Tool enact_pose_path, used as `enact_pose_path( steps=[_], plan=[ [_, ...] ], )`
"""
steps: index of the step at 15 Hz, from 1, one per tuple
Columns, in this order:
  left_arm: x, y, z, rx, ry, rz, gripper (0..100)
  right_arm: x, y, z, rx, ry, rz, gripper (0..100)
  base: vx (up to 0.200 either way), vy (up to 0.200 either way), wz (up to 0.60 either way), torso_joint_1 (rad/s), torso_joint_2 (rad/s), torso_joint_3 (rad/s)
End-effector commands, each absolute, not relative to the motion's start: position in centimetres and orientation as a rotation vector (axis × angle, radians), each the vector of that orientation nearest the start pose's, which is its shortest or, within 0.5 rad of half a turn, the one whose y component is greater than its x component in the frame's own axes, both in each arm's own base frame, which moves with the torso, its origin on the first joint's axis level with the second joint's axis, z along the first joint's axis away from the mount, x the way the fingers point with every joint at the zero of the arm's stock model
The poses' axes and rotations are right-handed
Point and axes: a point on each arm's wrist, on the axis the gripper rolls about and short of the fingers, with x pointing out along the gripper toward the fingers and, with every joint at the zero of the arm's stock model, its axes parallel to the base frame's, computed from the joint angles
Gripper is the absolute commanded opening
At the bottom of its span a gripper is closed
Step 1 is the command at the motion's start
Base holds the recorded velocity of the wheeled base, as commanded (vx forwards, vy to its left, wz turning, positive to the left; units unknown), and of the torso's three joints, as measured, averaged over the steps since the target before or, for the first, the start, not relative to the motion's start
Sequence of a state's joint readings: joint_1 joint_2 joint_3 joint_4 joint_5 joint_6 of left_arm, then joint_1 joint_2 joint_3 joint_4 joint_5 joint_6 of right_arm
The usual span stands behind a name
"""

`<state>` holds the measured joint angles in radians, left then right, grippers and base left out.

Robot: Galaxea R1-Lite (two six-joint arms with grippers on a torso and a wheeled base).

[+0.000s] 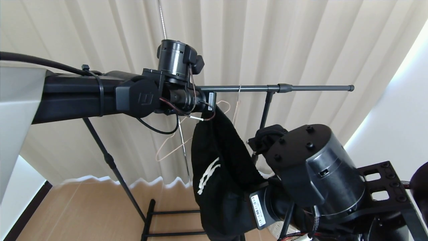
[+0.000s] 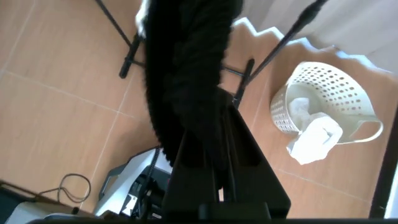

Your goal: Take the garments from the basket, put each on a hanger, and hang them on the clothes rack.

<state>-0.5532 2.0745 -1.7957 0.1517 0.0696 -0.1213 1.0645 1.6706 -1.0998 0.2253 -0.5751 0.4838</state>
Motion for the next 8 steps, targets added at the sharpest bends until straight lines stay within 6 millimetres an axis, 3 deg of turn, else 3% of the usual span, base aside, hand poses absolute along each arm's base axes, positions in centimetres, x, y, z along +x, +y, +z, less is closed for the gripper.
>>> enact_pose_path(
  steps=[1,4,8],
  plan=[
    [35.4,-21.3,25.9,0.030,0.454,-0.441,0,16.3,23.1,19.8,-0.118,0.630,0.235,0,0.000,0.000,0.00,0.000,0.00,0.000],
    [31.8,-19.0,27.7,0.133,0.561,-0.437,0,21.5,21.1,20.5,-0.100,0.591,0.053,0,0.000,0.000,0.00,0.000,0.00,0.000],
    [27.3,-17.2,27.2,0.189,0.660,-0.456,0,25.6,23.1,23.1,-0.039,0.506,0.034,0,0.000,0.000,0.00,0.000,0.00,0.000]
  ],
)
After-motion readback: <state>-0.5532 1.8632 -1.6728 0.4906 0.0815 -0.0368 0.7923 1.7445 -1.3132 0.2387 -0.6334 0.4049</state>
